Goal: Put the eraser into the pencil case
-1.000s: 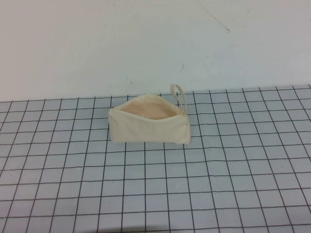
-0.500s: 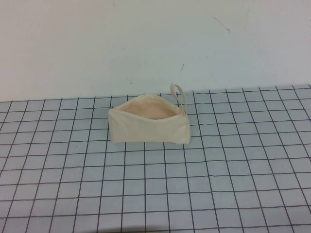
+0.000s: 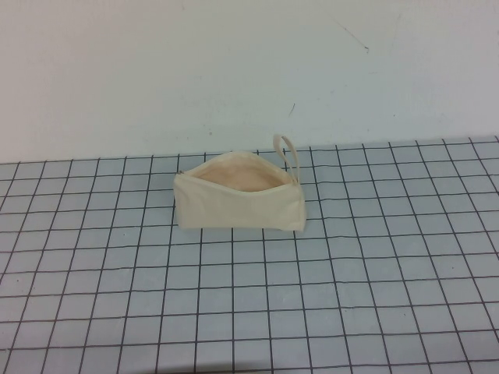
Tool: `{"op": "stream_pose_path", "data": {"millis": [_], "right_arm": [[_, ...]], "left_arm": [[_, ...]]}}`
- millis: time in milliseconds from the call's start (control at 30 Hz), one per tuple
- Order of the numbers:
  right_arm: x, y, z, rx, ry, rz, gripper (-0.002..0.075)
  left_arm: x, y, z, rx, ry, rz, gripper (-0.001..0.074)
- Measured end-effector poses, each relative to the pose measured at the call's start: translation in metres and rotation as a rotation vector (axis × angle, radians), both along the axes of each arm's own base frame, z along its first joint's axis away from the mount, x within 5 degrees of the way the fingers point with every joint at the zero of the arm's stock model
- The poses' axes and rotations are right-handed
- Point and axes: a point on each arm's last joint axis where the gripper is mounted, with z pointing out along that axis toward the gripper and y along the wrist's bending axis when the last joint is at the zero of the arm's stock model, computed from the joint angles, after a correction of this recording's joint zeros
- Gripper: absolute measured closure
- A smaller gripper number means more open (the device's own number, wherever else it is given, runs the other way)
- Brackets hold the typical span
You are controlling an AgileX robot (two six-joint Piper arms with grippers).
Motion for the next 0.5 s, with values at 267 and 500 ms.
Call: {"op": "stream_pose_path", "data": {"millis": [267,500], "right_arm": [[0.0,0.0,0.0,0.0,0.0,0.0,0.0727],[0.0,0.0,0.0,0.0,0.0,0.0,0.0727]], "left_arm": [[0.0,-0.0011,0.0004,0.004,-0.002,-0.014,0.0735],[0.0,-0.0012,0.0004,0.004,-0.002,-0.015,0.0735]]}}
